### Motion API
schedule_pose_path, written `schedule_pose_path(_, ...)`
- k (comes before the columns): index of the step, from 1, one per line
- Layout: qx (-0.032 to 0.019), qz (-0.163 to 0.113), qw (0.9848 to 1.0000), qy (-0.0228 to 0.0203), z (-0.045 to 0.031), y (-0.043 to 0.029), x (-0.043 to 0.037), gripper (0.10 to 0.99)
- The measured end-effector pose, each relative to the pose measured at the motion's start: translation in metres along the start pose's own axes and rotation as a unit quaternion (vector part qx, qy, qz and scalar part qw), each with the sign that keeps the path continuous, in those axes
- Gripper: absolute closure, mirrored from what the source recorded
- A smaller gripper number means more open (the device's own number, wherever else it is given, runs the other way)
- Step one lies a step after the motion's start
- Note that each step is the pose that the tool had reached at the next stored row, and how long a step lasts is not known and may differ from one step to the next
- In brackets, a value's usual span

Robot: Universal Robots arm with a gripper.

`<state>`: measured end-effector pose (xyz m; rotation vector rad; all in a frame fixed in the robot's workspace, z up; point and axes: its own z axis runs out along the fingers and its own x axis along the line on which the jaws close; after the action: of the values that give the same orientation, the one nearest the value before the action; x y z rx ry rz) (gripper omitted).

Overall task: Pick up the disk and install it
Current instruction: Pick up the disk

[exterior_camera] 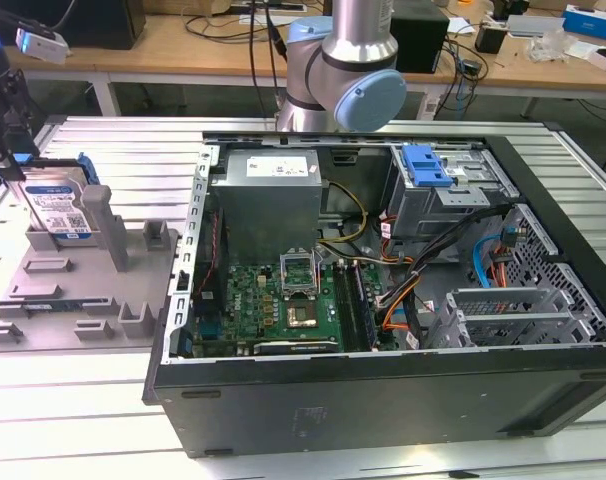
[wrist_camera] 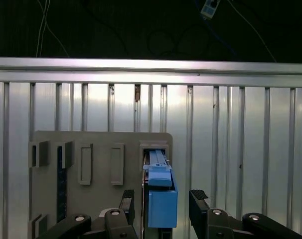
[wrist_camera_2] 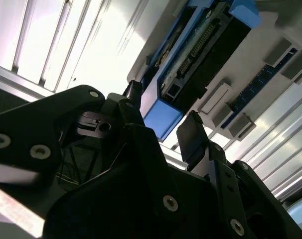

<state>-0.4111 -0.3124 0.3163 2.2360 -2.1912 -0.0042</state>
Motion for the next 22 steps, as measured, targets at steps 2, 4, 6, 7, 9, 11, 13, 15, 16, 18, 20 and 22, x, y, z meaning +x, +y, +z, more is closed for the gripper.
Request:
schedule_pose_path(2, 0.0000, 0.000, 1.0000, 0.0000, 0.0013, 0.0000, 0.0006, 0.529)
schedule_pose_path(4, 0.0000, 0.000, 1.0000, 0.0000, 0.0025, 0.0000, 0.0011, 0.529)
schedule_pose_path(6, 0.0000, 0.000, 1.0000, 0.0000, 0.0033, 0.0000, 0.0014, 0.529)
schedule_pose_path(7, 0.0000, 0.000, 1.0000, 0.0000, 0.0038, 0.0000, 0.0015, 0.529)
schedule_pose_path(9, -0.0001, -0.001, 1.0000, 0.0000, 0.0043, 0.0000, 0.0016, 0.529)
schedule_pose_path(11, 0.0000, -0.005, 1.0000, 0.0000, 0.0045, 0.0000, 0.0016, 0.529)
schedule_pose_path(13, 0.0001, -0.011, 0.9999, 0.0001, 0.0049, 0.0000, 0.0016, 0.529)
schedule_pose_path(15, 0.0002, -0.014, 0.9999, 0.0001, 0.0053, 0.0000, 0.0016, 0.529)
schedule_pose_path(16, 0.0001, -0.014, 0.9999, 0.0001, 0.0056, 0.0000, 0.0018, 0.529)
schedule_pose_path(18, 0.0002, -0.014, 0.9999, 0.0001, 0.0067, -0.0001, 0.0029, 0.529)
schedule_pose_path(20, 0.0001, -0.013, 0.9999, 0.0001, 0.0074, 0.0000, 0.0033, 0.529)
schedule_pose_path(22, 0.0001, -0.012, 0.9999, 0.0001, 0.0081, 0.0000, 0.0036, 0.529)
